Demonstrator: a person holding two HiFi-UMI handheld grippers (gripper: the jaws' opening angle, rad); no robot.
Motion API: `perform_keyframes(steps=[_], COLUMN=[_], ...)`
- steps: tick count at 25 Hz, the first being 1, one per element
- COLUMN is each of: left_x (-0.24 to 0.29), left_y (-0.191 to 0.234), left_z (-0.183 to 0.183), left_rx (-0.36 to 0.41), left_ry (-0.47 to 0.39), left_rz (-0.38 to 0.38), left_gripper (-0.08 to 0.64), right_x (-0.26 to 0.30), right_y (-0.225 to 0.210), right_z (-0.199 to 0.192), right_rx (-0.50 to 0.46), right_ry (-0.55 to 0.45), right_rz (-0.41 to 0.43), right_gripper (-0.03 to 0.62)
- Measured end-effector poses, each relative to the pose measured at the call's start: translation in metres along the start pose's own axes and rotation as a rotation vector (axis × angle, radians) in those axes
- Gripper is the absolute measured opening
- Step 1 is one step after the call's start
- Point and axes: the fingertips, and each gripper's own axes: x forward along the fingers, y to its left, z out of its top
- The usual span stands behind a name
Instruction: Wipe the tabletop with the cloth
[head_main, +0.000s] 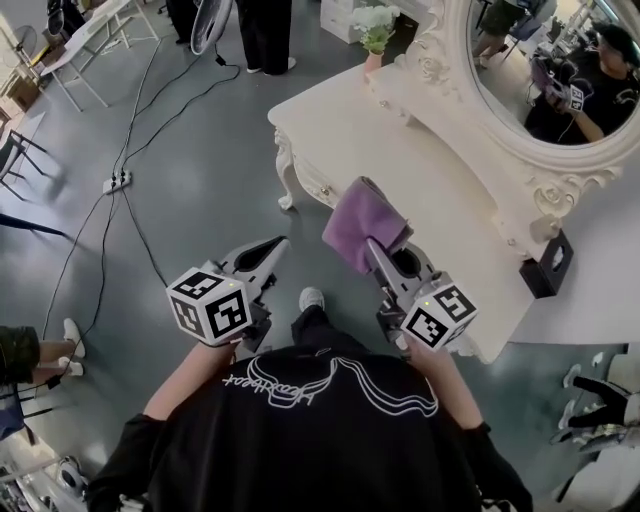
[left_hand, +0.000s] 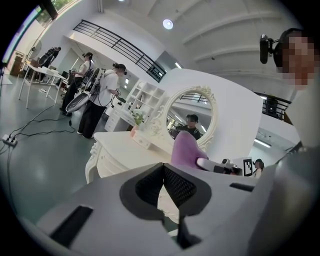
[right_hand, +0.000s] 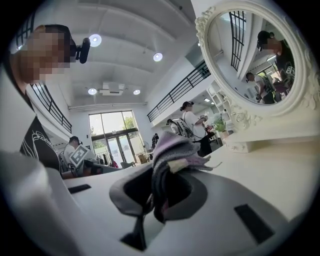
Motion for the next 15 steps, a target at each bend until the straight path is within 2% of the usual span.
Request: perform_keyframes(steps=[3,9,15], left_x=[0.027,0.093,0.153], left_y=[0.019,0.059,0.093], left_z=[0.014,0.047,0.078], left_rx=[0.021,0.010,0.014], left_ry=[0.025,0.062,0.083], left_rz=[0.011,0.011,0.012], left_gripper=[0.004,0.004,0.003], right_x=[0.023,0.069,0.108], right_y=[-0.029,-0.092,-0.148], right_z=[0.010,0.025,0.028], right_rx=[0.005,0.034,0.049], right_ry=[-0.007,0.003,0.050], right_rz=[-0.007,-0.033,-0.066], right_gripper=[0.049,0.049,0.049])
